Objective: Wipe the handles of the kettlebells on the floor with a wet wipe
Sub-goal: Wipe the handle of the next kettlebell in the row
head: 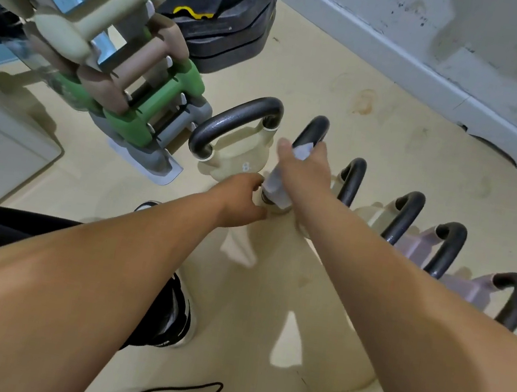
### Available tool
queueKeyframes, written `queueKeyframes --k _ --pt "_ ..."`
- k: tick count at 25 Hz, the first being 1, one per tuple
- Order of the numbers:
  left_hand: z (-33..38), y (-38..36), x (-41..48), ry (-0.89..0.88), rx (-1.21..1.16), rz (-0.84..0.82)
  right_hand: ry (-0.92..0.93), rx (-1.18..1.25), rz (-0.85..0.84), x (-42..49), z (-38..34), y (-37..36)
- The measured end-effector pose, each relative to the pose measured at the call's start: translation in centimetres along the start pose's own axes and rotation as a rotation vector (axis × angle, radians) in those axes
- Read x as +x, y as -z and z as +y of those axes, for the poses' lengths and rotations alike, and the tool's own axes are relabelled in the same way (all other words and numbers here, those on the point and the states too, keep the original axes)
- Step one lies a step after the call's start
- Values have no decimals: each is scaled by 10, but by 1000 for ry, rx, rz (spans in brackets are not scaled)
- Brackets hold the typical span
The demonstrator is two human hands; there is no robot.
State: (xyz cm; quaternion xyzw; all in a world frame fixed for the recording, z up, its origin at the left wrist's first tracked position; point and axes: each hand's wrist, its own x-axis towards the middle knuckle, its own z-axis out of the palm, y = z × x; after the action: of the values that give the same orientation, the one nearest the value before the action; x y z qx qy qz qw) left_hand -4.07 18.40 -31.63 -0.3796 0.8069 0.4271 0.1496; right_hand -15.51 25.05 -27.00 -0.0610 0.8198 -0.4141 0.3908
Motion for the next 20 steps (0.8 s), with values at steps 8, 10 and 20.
queueKeyframes --k 8,10,20 --pt "-8 -2 17 12 108 39 -106 154 7 25 -32 -11" --pt "-10 -4 21 14 129 25 -167 252 9 26 -31 -15" --pt "-26 -1 8 76 274 -43 -2 169 -77 -16 45 -28"
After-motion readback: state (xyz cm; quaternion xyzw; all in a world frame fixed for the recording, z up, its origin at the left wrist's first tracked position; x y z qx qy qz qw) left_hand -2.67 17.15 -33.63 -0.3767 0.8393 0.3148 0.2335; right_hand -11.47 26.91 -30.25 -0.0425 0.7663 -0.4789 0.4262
